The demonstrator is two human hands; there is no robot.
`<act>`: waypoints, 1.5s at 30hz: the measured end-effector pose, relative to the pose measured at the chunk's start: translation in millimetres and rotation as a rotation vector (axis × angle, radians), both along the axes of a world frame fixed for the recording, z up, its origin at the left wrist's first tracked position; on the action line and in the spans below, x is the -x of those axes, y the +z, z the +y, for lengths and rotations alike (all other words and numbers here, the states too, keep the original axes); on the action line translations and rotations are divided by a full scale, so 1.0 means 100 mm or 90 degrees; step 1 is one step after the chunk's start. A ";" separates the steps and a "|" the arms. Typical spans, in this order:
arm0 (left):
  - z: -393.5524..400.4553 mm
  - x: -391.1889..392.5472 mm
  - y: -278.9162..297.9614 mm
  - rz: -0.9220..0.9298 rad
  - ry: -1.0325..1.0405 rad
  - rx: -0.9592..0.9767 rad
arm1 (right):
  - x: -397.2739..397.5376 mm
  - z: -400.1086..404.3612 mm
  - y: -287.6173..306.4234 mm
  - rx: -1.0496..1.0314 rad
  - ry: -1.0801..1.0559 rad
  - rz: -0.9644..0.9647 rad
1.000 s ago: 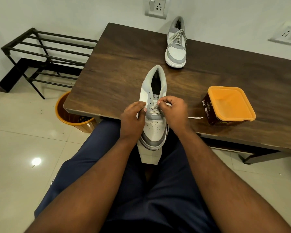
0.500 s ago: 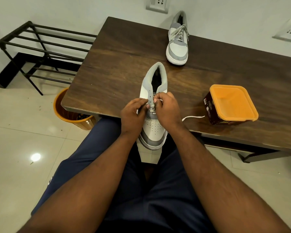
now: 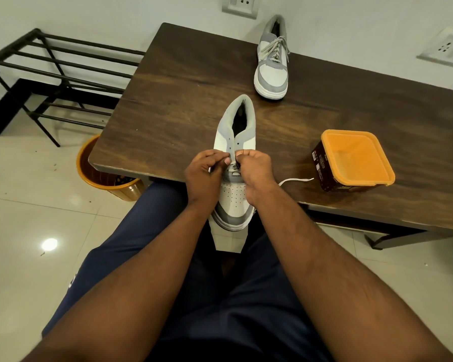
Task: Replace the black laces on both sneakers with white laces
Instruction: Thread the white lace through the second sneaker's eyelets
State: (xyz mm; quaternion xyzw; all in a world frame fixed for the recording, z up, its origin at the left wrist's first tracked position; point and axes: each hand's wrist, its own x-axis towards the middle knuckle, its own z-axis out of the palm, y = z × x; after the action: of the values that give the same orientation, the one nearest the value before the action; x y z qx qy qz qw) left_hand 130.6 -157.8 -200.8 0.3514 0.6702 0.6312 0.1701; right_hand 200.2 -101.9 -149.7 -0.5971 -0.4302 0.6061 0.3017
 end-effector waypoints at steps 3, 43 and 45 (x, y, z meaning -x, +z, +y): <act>-0.01 0.00 -0.02 -0.013 -0.008 0.003 | 0.06 -0.05 -0.04 -0.030 -0.037 -0.064; 0.01 0.03 0.13 0.028 -0.032 0.063 | -0.56 0.26 -0.09 -0.496 0.314 -0.337; 0.02 0.14 0.14 0.069 -0.032 0.085 | -0.57 0.26 -0.08 -0.539 0.365 -0.399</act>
State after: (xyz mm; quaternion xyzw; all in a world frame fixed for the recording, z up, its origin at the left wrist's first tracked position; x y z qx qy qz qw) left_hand 116.2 -155.9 -187.2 0.3895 0.7101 0.5608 0.1720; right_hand 257.7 -75.4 -158.1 -0.4351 -0.8468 0.2345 0.1964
